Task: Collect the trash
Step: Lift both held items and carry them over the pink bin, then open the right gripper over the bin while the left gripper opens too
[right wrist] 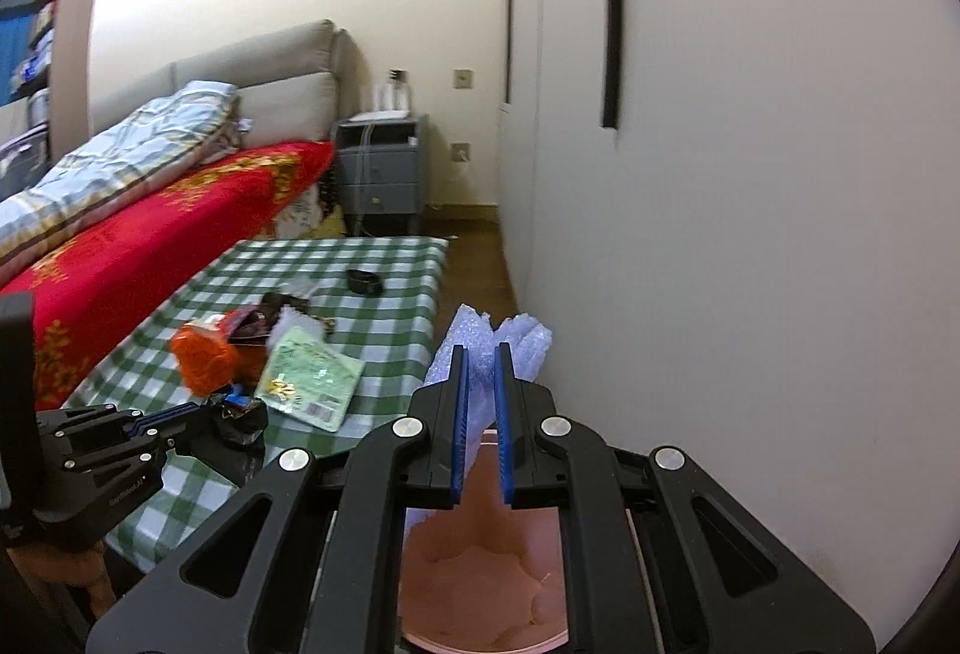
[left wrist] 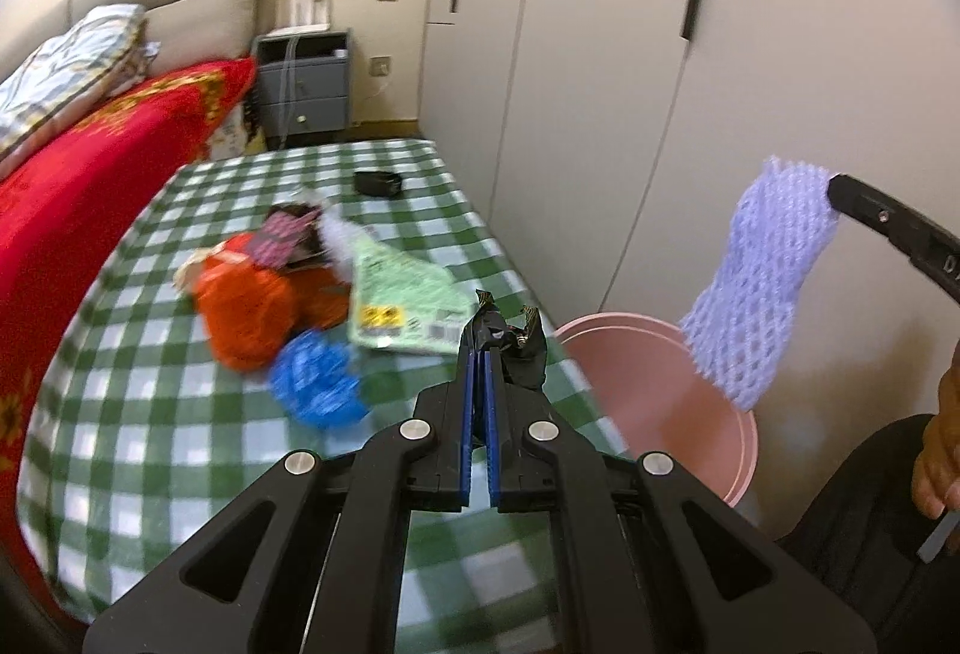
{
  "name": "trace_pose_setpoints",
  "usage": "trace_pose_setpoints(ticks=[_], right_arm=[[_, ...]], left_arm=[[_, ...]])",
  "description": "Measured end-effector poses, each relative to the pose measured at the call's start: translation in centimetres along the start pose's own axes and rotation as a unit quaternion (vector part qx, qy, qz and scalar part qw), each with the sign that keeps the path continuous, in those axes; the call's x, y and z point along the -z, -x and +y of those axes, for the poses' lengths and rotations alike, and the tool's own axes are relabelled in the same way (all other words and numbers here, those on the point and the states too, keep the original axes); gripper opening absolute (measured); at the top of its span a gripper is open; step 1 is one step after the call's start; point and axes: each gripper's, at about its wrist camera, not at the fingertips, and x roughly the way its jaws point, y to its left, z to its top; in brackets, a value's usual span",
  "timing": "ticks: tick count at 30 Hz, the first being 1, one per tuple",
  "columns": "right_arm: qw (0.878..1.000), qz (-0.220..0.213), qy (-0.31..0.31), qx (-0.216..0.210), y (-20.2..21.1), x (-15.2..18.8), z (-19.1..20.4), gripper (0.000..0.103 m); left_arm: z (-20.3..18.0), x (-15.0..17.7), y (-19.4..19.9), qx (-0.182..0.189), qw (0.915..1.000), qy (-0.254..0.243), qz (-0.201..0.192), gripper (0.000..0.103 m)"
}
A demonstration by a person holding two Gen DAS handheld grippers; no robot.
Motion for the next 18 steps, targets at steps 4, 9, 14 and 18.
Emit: trace_pose_setpoints(ticks=[4, 9, 14, 18], right_arm=[[1.000, 0.003, -0.009, 0.026, -0.9, -0.2, -0.6, 0.009], [0.999, 0.007, -0.006, 0.053, -1.9, -0.3, -1.1, 0.009], [0.998, 0.015, -0.006, 0.064, -3.0, -0.2, -1.3, 0.009], [0.997, 0.026, -0.005, 0.074, -4.2, -0.1, -1.3, 0.009]], left_arm=[[-2.0, -1.1, -1.6, 0.017, 0.9997, -0.017, 0.001, 0.003], [-3.6, -2.0, -3.8, 0.031, 0.9989, -0.033, 0.010, 0.003], [-5.1, -3.0, -6.4, 0.044, 0.9977, -0.048, 0.019, 0.003], [-5.8, -3.3, -8.0, 0.057, 0.9965, -0.055, 0.026, 0.003]])
